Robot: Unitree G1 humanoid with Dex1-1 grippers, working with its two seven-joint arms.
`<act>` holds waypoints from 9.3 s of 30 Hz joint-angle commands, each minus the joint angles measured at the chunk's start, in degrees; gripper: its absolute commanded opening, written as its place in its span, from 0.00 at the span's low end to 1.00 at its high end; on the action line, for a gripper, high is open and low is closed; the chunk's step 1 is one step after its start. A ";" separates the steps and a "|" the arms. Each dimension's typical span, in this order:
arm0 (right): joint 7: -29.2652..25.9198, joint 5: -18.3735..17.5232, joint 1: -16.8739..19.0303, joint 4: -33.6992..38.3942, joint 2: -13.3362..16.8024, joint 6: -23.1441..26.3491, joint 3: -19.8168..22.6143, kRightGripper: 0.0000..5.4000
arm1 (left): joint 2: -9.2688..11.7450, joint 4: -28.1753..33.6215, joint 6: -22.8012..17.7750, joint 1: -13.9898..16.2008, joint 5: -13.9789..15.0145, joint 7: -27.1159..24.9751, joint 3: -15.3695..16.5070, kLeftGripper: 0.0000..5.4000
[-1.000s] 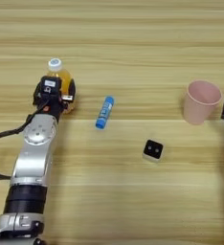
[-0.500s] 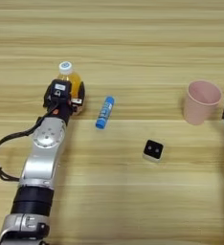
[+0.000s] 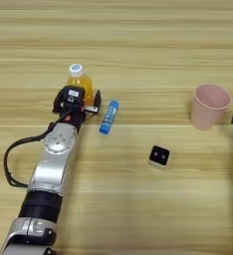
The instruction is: Move the objects on the table
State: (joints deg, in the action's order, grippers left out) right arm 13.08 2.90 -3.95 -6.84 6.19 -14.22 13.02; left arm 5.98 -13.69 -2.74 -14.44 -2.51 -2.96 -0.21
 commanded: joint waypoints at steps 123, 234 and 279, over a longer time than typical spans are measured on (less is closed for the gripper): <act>-26.12 -8.37 15.49 25.21 6.87 0.21 -8.33 1.00 | 2.60 -16.46 24.05 0.11 2.77 3.96 8.94 1.00; -21.49 -12.66 6.21 15.53 3.50 -4.98 3.38 0.46 | 2.33 -18.45 23.52 -0.40 1.94 6.69 8.57 1.00; -13.06 -11.67 -0.66 -10.03 7.59 18.33 7.35 0.46 | 2.46 -18.54 23.61 -0.62 2.26 6.49 8.75 1.00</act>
State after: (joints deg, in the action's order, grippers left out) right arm 0.43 -8.54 -3.82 -16.36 13.22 3.23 20.59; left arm 8.03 -32.19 21.04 -14.57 0.15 3.38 8.64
